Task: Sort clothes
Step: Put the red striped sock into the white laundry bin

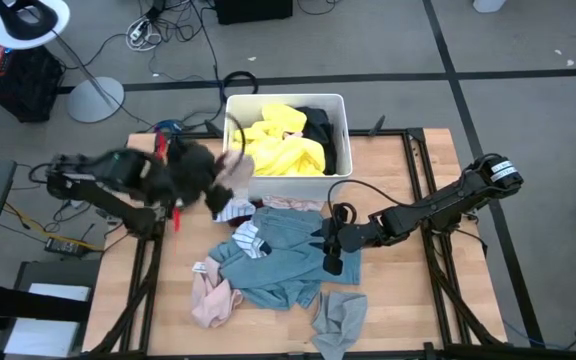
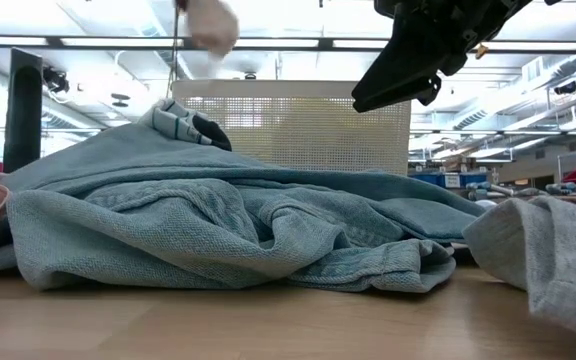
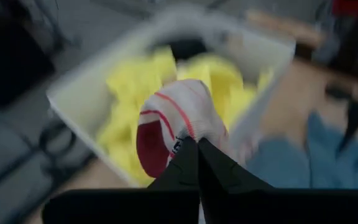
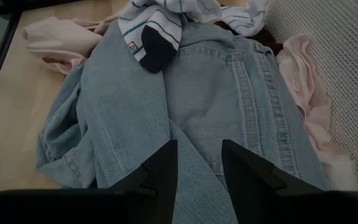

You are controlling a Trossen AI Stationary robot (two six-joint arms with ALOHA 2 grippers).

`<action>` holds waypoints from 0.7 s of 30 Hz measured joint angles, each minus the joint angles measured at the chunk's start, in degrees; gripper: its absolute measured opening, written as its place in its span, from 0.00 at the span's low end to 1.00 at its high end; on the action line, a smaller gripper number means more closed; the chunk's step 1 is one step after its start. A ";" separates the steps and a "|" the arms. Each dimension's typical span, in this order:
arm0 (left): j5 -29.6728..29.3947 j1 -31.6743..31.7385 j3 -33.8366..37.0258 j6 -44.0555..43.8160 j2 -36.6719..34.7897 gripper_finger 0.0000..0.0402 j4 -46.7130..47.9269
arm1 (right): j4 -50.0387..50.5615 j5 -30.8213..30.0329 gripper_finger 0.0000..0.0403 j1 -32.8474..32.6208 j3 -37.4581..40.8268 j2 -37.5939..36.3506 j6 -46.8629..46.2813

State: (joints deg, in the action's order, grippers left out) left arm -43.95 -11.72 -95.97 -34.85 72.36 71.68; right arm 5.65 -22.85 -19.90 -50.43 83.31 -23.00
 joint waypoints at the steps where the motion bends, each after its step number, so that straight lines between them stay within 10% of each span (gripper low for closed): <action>1: -0.34 1.64 -1.53 3.97 0.18 0.00 -2.53 | 0.00 0.00 0.31 0.00 0.00 0.00 0.00; 7: 5.61 12.83 -4.19 22.65 0.45 0.00 -18.23 | 0.02 0.00 0.31 0.00 0.92 0.00 -0.38; 21: 26.55 29.72 -0.09 28.15 10.13 0.00 -20.34 | -0.89 0.00 0.31 0.02 2.16 0.00 -0.94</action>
State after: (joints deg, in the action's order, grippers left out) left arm -17.40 18.00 -96.06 -6.70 82.50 51.34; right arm 4.76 -22.85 -19.88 -48.27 83.31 -23.94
